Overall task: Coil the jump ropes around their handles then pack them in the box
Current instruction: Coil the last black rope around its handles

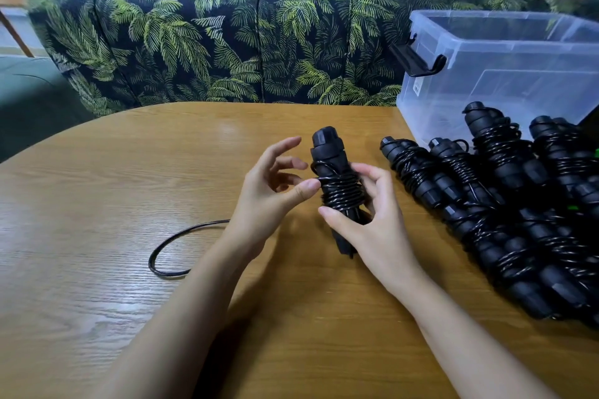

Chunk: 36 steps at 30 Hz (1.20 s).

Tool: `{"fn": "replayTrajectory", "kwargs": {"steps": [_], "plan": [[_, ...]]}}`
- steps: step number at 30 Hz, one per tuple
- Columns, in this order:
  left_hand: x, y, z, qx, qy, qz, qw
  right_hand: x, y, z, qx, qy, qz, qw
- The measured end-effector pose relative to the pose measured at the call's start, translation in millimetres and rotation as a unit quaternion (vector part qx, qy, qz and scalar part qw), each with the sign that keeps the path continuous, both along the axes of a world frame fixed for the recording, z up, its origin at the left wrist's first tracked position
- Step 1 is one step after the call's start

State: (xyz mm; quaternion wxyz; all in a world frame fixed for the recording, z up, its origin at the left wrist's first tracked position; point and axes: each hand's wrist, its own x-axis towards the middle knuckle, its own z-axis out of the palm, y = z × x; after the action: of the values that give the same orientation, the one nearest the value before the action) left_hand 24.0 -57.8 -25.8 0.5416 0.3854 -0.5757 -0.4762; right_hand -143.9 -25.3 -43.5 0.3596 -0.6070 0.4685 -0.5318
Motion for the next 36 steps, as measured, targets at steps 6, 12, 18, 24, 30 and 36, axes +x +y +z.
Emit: {"fn": "replayTrajectory", "kwargs": {"steps": [6,12,18,24,30,36], "plan": [[-0.2,0.6,0.7,0.074,0.028,-0.098,0.992,-0.1,-0.9,-1.9,-0.004,-0.011,0.029,1.0],[-4.6,2.2,1.0,0.061,0.041,-0.036,0.997,1.9,-1.2,-3.5,-0.054,0.132,-0.022,0.989],[-1.9,2.0,4.5,0.055,0.03,-0.014,0.998,-0.6,-3.7,-3.2,-0.046,0.101,-0.012,0.994],[-5.3,3.5,2.5,0.051,0.029,-0.006,0.998,2.3,-1.8,-2.9,-0.055,0.125,-0.031,0.99],[-3.9,3.6,2.7,0.043,0.037,-0.007,0.998,-0.5,-3.1,-2.4,-0.046,0.071,-0.03,0.996],[-3.9,2.4,2.6,0.035,0.028,0.006,0.999,-0.7,-3.5,-4.9,-0.038,0.068,-0.043,0.996]]}}
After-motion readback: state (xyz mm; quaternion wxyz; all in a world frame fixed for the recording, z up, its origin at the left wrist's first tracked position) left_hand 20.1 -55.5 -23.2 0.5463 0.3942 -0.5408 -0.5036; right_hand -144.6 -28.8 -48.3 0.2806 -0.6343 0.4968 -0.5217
